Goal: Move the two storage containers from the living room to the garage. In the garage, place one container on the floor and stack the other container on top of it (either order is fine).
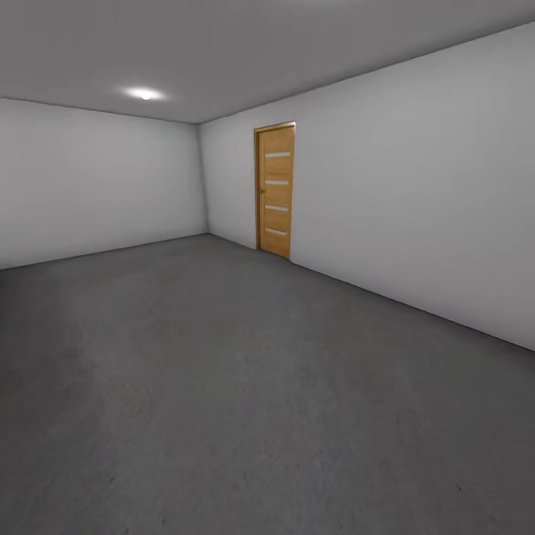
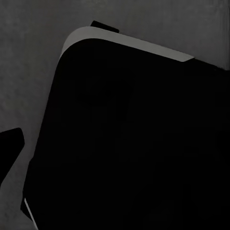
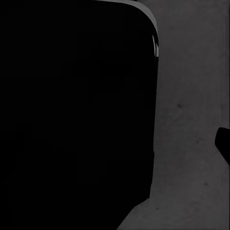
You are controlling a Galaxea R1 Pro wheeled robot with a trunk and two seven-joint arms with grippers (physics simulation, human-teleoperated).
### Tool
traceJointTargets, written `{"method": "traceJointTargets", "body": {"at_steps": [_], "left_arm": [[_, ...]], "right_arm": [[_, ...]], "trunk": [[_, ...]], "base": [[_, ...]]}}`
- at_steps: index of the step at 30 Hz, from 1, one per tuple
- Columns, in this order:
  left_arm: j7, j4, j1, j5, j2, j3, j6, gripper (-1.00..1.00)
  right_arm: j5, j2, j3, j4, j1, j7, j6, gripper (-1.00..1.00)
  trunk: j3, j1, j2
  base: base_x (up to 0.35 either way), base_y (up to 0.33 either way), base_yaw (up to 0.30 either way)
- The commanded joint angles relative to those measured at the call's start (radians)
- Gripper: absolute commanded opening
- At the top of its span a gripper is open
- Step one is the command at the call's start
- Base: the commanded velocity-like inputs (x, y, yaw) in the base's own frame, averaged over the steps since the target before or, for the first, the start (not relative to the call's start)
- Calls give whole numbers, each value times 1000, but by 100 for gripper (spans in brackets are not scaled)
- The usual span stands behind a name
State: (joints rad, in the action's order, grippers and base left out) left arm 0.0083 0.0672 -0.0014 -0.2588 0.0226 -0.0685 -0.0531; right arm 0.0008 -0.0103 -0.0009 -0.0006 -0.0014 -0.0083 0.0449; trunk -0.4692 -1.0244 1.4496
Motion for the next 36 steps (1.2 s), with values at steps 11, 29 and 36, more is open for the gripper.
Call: {"method": "traceJointTargets", "body": {"at_steps": [11,29,36], "left_arm": [[1,0,0,0,0,-6,-1,100],[1,0,0,-2,0,-5,-1,100],[1,0,0,-2,0,-5,-1,100]], "right_arm": [[0,1,-1,0,0,-1,3,100],[-1,1,-1,0,0,-1,3,100],[0,0,-1,0,0,-1,3,100]], "trunk": [[-1,-1,0],[-1,-1,0],[-1,-1,0]], "base": [[321,0,0],[321,0,0],[321,0,0]]}}
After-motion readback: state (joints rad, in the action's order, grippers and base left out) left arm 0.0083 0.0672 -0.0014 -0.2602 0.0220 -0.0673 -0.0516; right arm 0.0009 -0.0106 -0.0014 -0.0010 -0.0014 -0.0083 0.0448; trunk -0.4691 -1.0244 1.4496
